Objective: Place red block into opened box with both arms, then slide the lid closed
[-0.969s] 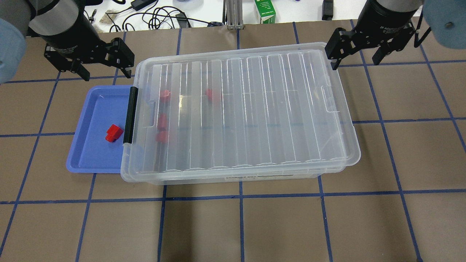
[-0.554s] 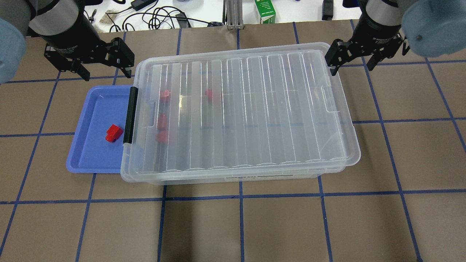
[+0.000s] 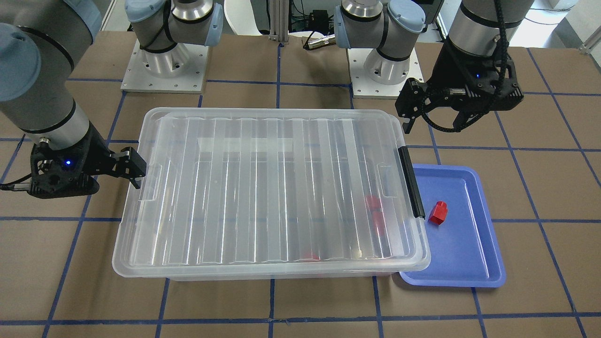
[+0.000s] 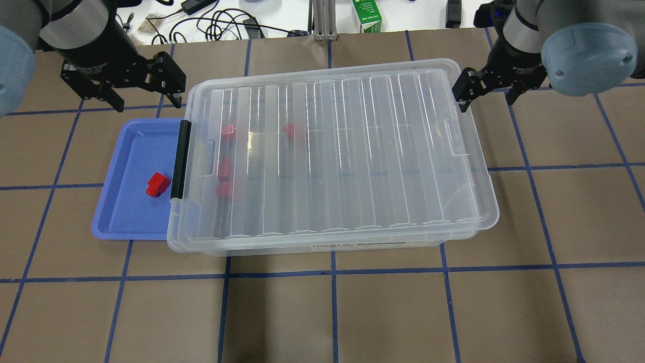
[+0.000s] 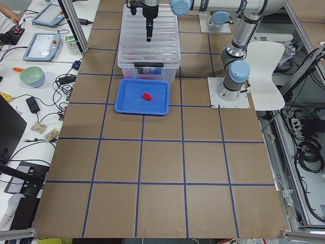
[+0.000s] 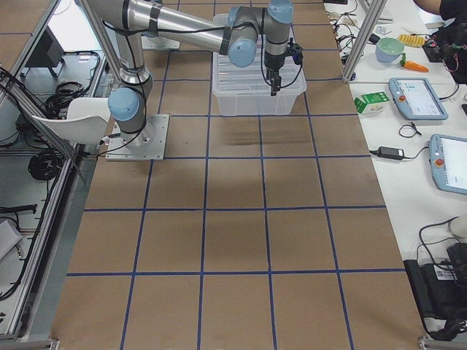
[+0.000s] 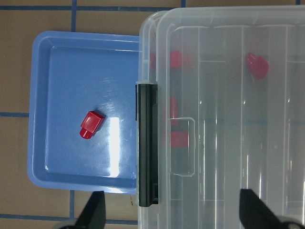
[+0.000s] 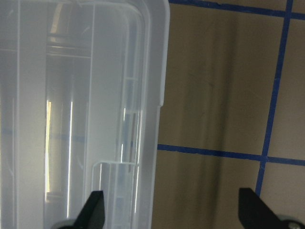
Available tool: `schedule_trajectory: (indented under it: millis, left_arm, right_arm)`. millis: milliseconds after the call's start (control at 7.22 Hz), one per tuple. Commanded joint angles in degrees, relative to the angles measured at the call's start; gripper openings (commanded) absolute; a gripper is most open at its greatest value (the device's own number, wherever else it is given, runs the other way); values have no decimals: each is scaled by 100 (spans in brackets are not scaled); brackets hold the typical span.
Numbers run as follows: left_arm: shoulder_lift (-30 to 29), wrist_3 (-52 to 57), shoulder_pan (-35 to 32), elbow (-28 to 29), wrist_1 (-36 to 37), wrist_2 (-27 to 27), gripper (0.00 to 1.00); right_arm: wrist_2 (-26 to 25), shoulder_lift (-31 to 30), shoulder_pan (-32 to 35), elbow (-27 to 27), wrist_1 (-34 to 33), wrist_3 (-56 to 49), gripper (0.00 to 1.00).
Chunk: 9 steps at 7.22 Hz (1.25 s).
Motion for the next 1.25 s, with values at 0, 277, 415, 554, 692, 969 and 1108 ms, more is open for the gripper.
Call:
schedule_trajectory:
  millis: [0, 277, 415, 554, 692, 969, 1108]
  left_arm:
    - [1, 0, 0, 0, 0, 0, 100]
    - [1, 0, 0, 0, 0, 0, 100]
    - [1, 0, 0, -9, 0, 0, 100]
    - [-8, 0, 0, -9, 0, 0, 100]
    - [1, 0, 0, -9, -9, 0, 100]
    - [1, 0, 0, -9, -9, 0, 100]
    - [1, 0, 0, -9, -9, 9, 100]
  right_arm:
    - [-12, 72, -24, 391, -646, -46, 98]
    - [-12, 72, -33, 454, -763, -72, 97]
    - [-12, 81, -33, 454, -763, -72, 98]
    - [-12, 116, -120, 454, -780, -159, 98]
    - [-3, 151, -339, 454, -772, -386, 98]
    - [6, 160, -674, 454, -772, -773, 98]
    - [6, 160, -797, 454, -780, -975, 98]
